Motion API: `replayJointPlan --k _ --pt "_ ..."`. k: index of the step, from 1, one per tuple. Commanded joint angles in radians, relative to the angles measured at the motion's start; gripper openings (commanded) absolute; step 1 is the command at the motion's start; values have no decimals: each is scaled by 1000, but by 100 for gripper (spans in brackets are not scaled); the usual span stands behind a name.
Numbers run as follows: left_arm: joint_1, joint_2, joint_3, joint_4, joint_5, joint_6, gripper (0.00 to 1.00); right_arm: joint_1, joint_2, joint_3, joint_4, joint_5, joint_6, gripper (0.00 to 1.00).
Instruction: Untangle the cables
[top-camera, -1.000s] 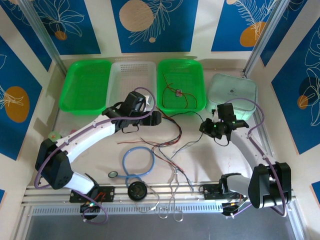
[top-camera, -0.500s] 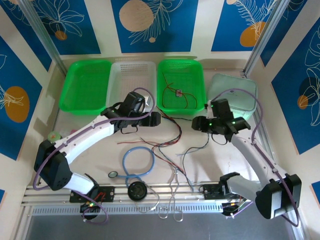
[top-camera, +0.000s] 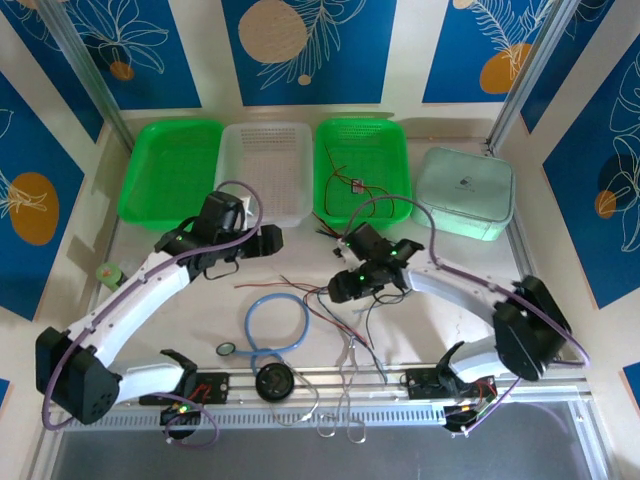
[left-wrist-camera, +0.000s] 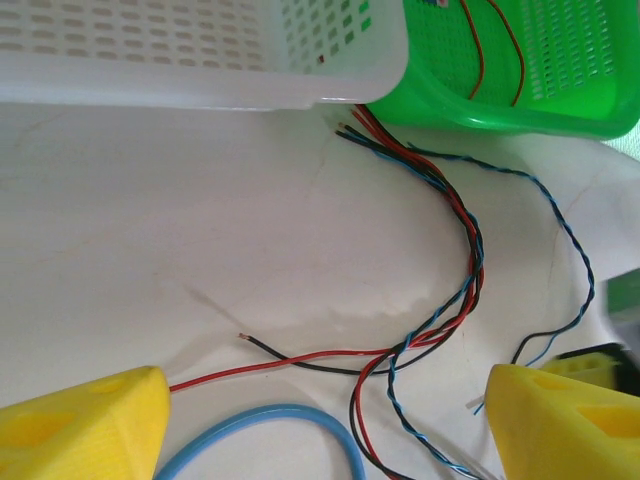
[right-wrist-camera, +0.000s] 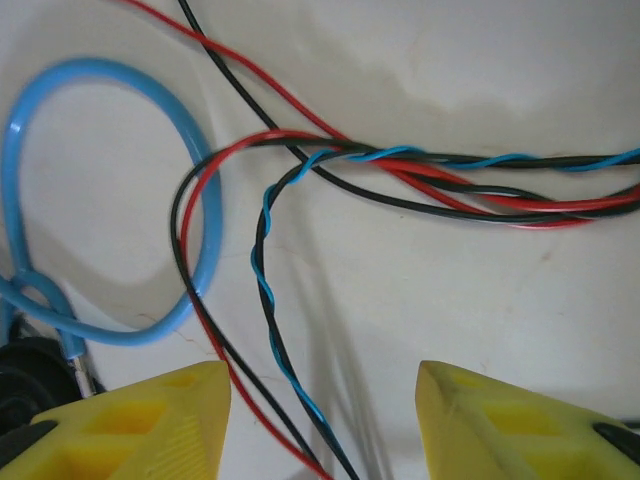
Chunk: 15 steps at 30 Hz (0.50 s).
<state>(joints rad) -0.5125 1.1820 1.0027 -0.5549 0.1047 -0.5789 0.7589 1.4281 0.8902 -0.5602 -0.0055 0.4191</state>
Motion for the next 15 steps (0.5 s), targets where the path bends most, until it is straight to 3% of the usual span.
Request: replayJointPlan --k 1,10,15 --pt "20 -36 -25 -34 31 -8 82 34 89 37 51 -37 5 53" --pt "47 -69 -36 -56 30 -2 82 51 287 150 5 -70 -40 47" --pt "57 -74 -31 -68 30 3 82 66 355 201 -51 2 -47 32"
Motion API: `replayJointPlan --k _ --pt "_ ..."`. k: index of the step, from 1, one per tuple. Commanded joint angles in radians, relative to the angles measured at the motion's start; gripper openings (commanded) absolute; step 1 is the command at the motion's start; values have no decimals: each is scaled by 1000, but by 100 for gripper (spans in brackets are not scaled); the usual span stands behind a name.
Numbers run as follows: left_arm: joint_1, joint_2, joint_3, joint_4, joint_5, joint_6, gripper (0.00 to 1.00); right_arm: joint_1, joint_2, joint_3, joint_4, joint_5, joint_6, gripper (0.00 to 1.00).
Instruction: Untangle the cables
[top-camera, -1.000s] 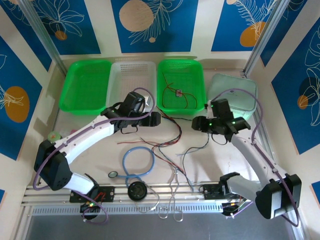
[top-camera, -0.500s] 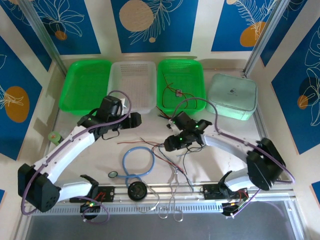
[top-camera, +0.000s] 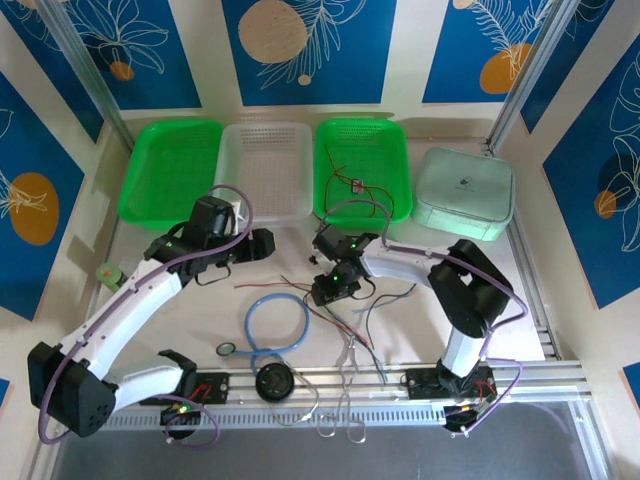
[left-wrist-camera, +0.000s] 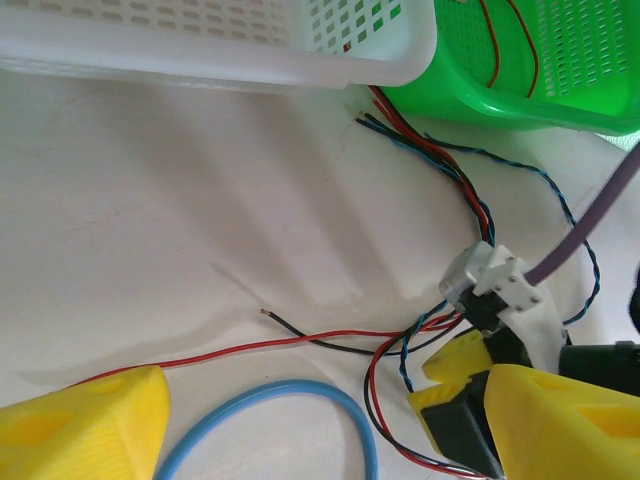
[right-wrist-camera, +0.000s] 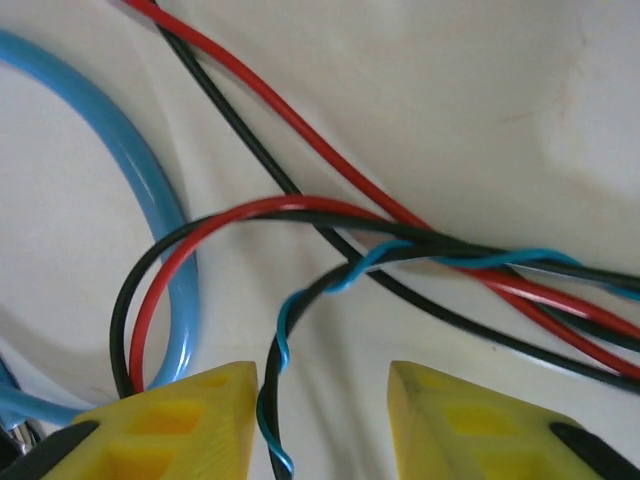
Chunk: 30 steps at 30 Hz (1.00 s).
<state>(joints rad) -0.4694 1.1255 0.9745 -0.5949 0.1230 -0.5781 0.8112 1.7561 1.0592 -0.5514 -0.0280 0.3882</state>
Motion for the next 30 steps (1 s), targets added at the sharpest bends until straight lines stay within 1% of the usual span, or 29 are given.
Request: replayJointPlan --k 1,4,6,7,12,19,23,25,28,30 --pt "14 -19 -2 -30 12 4 82 15 34 39 -74 48 -20 27" --pt "15 -25 0 -39 8 4 82 16 20 39 -95 128 -49 9" --pt "16 -30 0 -41 6 6 82 8 -8 31 -104 186 -68 2" --pt "17 -29 0 -43 6 7 82 -1 -24 30 -110 204 -82 0" --pt "18 -24 3 -36 10 6 82 -47 -112 27 -120 283 -165 0" --pt "18 -18 25 -37 12 6 82 -105 -229 71 -108 317 -222 0" --pt "18 -18 40 -37 25 9 82 -140 -308 79 -45 295 -214 0" --pt "18 -18 47 -33 33 11 81 -167 -358 84 0 264 -202 0" --pt "16 -19 50 -13 48 15 81 -210 -409 97 50 185 -151 0" --pt "7 -21 48 12 42 12 79 -236 -432 117 52 140 -103 0"
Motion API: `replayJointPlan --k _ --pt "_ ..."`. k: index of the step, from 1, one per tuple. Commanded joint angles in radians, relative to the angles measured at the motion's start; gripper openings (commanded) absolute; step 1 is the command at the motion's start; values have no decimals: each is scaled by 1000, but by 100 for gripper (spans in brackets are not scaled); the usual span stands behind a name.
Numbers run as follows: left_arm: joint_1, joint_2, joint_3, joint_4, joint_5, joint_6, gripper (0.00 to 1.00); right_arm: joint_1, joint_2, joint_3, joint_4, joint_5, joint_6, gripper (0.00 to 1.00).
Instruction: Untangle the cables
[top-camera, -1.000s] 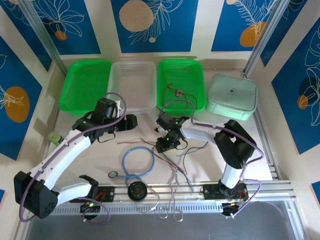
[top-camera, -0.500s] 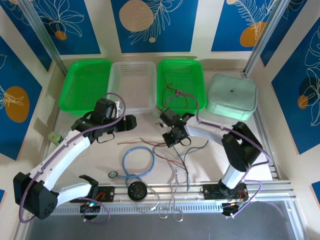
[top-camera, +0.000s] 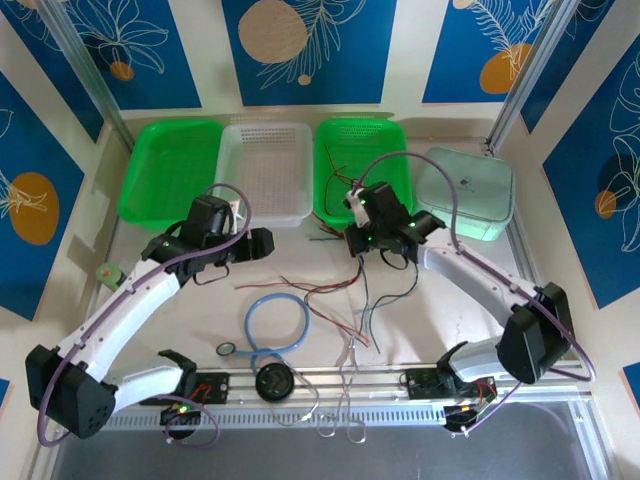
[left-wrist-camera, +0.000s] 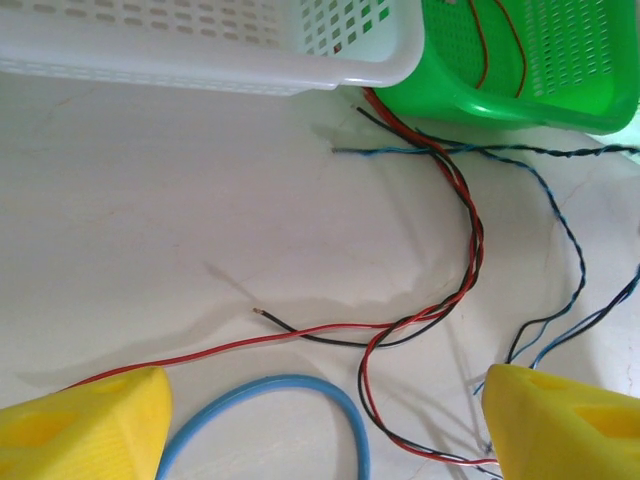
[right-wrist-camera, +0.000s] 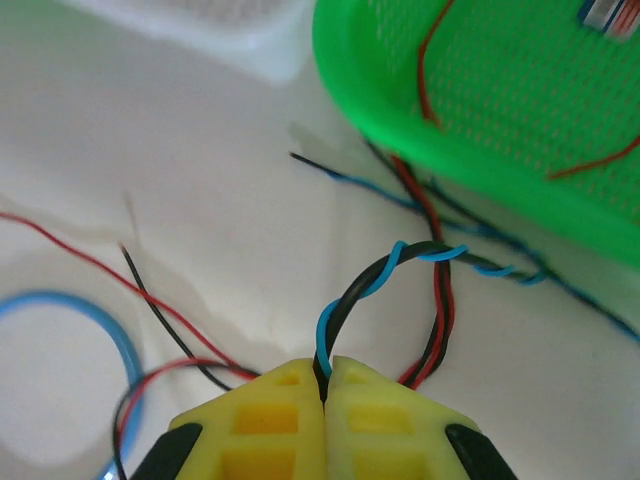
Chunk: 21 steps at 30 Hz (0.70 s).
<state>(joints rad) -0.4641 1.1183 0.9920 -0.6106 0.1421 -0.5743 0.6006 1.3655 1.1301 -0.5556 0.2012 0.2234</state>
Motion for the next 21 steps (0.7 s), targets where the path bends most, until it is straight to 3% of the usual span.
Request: replayJointPlan --k 1,12,21 --pt "-8 -15 26 53 25 9 79 -31 -55 53 60 -101 74 0" --pt "-156 110 29 386 146 48 64 -71 -147 146 69 -136 202 0" --pt "-261 211 40 559 278 116 60 -87 -156 198 34 -164 297 0"
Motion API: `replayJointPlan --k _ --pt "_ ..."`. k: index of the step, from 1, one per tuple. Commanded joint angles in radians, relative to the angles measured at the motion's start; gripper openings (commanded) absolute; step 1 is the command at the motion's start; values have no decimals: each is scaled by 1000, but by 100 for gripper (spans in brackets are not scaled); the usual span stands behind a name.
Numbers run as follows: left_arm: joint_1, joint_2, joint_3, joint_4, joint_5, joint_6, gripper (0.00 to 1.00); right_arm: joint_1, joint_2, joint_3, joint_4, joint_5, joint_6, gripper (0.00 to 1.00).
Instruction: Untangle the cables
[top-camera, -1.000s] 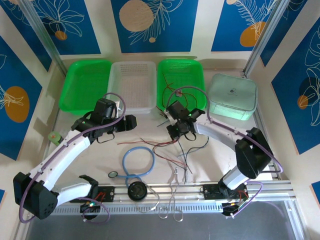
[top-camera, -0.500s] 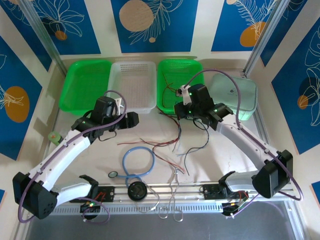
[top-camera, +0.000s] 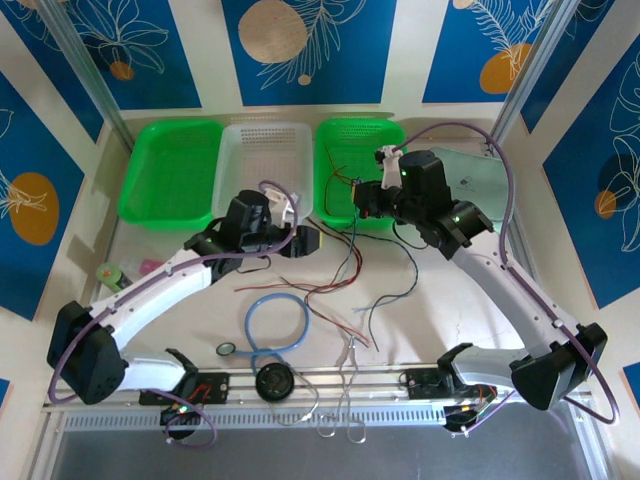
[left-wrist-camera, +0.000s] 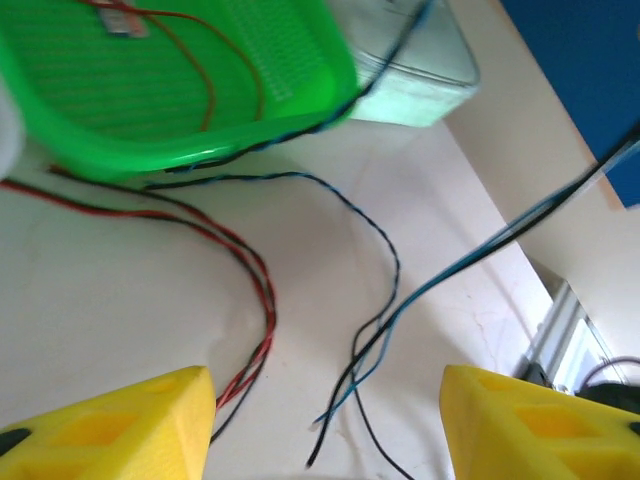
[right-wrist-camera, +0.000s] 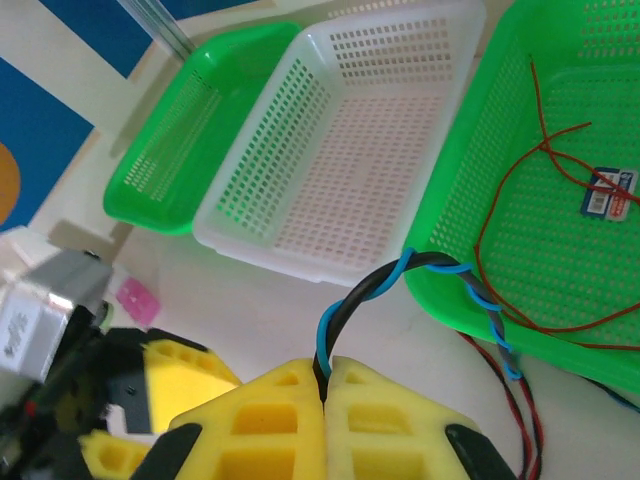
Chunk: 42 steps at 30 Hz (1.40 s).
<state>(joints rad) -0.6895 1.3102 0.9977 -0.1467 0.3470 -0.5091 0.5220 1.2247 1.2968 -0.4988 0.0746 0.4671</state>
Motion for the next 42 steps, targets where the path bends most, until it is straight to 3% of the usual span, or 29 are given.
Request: replayJointPlan --k 1,7,10,29,33,39,42 --pt "-45 28 35 101 81 56 60 -11 -17 33 -23 -42 60 0" --pt "-69 57 12 55 58 83 60 -22 -25 48 -21 -75 82 0" --pt "-70 79 6 25 77 91 53 -28 -27 58 -28 -92 85 0" --pt "-110 194 -8 6 145 110 45 -55 -34 62 -11 -151 107 0" --pt "-110 208 -7 -12 134 109 29 -59 -34 64 -5 -164 113 0" --pt "-112 216 -4 -2 135 100 28 -68 -34 65 -3 -183 119 0" --pt "-113 221 4 5 137 90 13 -76 -34 58 1 -195 125 0"
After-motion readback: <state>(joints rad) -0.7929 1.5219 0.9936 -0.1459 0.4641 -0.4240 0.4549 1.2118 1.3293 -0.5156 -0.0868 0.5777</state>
